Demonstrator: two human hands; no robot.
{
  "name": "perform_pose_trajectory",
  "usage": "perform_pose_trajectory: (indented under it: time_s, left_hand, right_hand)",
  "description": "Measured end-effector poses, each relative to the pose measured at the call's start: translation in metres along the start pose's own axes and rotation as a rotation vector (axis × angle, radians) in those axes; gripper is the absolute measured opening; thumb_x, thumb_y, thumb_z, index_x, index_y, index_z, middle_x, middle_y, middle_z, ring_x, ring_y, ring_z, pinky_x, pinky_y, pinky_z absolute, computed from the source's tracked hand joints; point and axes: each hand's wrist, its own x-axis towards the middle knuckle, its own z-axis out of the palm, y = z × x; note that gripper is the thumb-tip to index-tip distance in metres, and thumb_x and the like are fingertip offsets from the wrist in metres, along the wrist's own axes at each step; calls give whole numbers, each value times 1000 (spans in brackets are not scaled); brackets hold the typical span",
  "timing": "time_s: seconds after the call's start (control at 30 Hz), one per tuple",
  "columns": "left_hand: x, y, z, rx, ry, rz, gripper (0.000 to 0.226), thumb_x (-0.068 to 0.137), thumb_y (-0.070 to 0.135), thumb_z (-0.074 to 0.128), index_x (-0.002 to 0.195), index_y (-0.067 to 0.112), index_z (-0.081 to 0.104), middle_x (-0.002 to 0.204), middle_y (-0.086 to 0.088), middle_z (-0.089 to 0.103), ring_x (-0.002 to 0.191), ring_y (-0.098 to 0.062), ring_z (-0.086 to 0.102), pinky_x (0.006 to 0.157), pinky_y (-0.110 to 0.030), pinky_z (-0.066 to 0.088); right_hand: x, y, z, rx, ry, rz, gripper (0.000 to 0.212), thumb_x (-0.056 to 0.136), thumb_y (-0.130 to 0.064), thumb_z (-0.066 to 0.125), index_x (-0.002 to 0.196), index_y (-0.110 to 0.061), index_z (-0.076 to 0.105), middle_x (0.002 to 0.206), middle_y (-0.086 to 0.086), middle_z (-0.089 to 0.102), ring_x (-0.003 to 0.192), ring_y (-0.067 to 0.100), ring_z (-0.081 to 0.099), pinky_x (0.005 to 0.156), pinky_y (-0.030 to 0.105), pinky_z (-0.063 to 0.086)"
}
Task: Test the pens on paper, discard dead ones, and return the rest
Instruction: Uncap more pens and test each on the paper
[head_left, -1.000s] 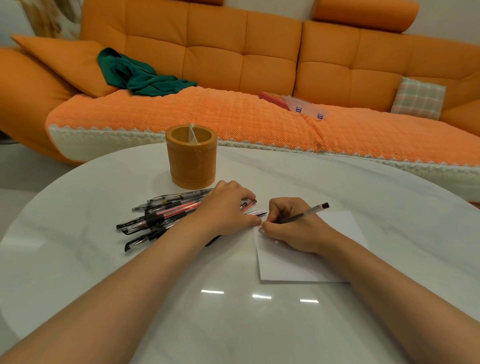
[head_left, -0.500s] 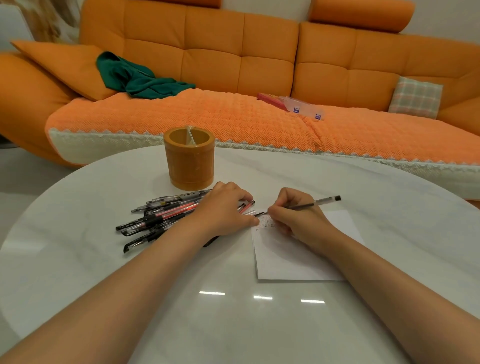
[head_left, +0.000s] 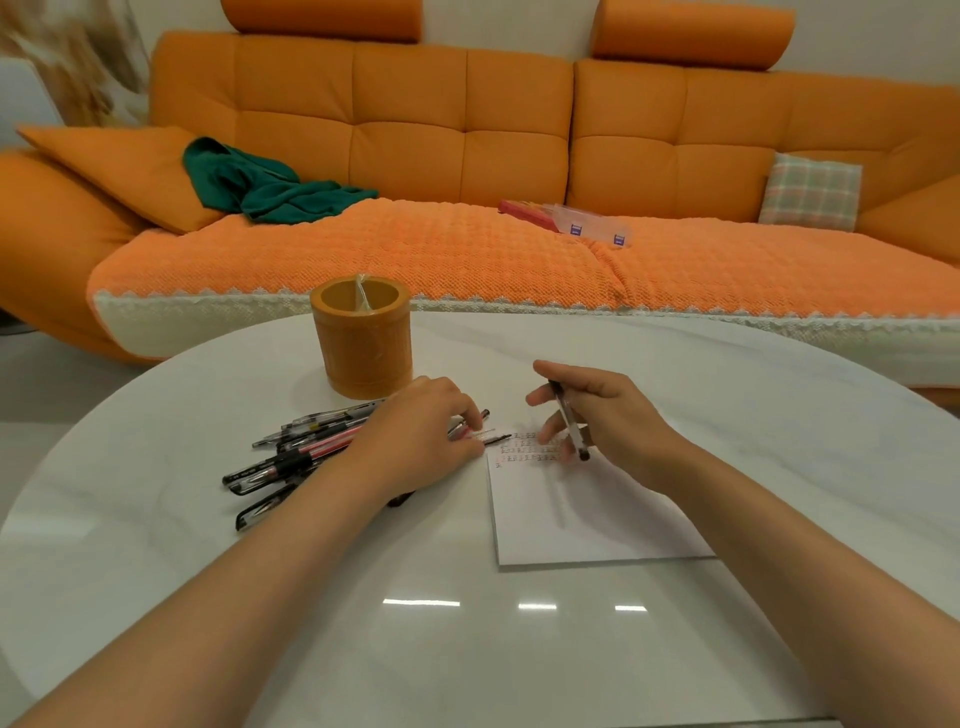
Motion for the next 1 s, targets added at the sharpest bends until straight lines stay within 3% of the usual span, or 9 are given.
perform_pose_trajectory:
  time_s: [0.13,0.27,0.4,0.57,0.67,0.87,0.97,1.0]
  left_hand:
    - [-1,1,-1,-36,46,11,7,89,42,69,95,38,72,111,16,61,106,-8,50,87,-33,49]
    - [-1,2,-6,-109,136,-40,8,91,37,69,99,35,69,96,19,62,95,-4,55,72,-24,48]
    - [-1,0,-8,-178,151,-92,10,90,37,71,100,37,68,88,23,64,87,-4,60,63,-21,48]
    - [-1,3,-8,-178,123,-82,9,91,37,70,99,38,67,81,26,58,82,-4,59,60,-19,43]
    - [-2,5,-10,-187,109,-76,8,91,37,70,98,40,66,87,24,63,84,-5,60,64,-22,50]
    - [-3,13,-9,-352,74,-72,3,89,35,72,91,35,71,79,18,68,77,-4,61,64,-24,51]
    - [-2,21,-11,-592,36,-125,2,86,27,76,88,28,75,75,11,72,70,-2,63,66,-25,51]
    - [-2,23,-13,-667,-8,-152,2,86,25,76,88,25,76,75,9,74,69,-2,64,67,-26,53]
  right_hand:
    - [0,-4,-4,44,-37,-14,39,103,4,32,112,-9,67,100,14,62,61,26,64,51,34,54]
    - [3,-3,-9,-441,22,-137,24,98,-9,58,107,-31,60,98,-2,68,63,19,62,55,30,52]
    - [7,3,-10,-720,39,-177,22,92,-19,68,103,-37,72,98,-18,70,64,6,57,67,28,51]
    - [8,4,-5,-795,34,-192,21,92,-22,68,104,-37,75,100,-21,71,82,2,60,76,29,52]
    - [7,2,-2,-817,22,-201,20,93,-23,67,105,-37,75,100,-22,70,87,4,61,81,31,53]
    - [2,-2,6,-872,-55,-254,20,96,-25,59,108,-36,70,98,-21,67,81,1,56,74,28,48]
    - [-4,-6,10,-1084,-41,-356,16,90,-47,53,98,-39,64,82,-17,64,77,5,55,65,32,47]
    - [-6,-8,11,-1155,-22,-388,25,87,-58,51,89,-36,62,74,-14,61,73,6,54,61,31,44]
